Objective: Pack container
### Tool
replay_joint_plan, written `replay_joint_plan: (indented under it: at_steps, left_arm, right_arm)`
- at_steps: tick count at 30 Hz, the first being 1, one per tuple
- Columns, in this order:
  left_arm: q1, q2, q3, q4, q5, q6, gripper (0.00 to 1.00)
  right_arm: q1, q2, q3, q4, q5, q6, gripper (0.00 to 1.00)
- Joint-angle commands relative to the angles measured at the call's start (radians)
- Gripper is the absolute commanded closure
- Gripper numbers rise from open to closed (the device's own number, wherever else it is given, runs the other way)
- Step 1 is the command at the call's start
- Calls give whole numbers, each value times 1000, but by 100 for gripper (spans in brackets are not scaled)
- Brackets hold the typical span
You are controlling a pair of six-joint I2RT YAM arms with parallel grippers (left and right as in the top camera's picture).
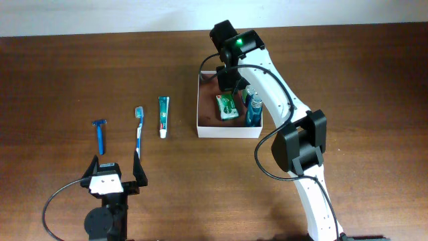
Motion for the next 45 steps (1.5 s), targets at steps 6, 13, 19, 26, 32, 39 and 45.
replay_joint_plan:
  at_steps: [6,13,19,26,32,39,45]
  left_arm:
    - [-4,-6,-3,-4,11,12,1]
    - [-4,-6,-3,-4,11,12,1]
    - [-4,-6,-3,-4,11,12,1]
    - [-4,-6,-3,-4,11,12,1]
    - [-4,-6,-3,-4,11,12,1]
    - [-4,-6,-3,-4,11,12,1]
    - [-4,-6,-3,-4,11,12,1]
  right_arm:
    - [1,63,-29,-11,-122,-50,96]
    - [2,57,53,-43,-88,-54,96]
    - [3,56,80,-69,-78,-55,96]
    - [28,56,80,-81,-53,-55,96]
    - [55,56,80,-82,-29,-70,96]
    - [58,58,79,-85,-28,-70,96]
    - [48,63,74,-88,-28,-74,96]
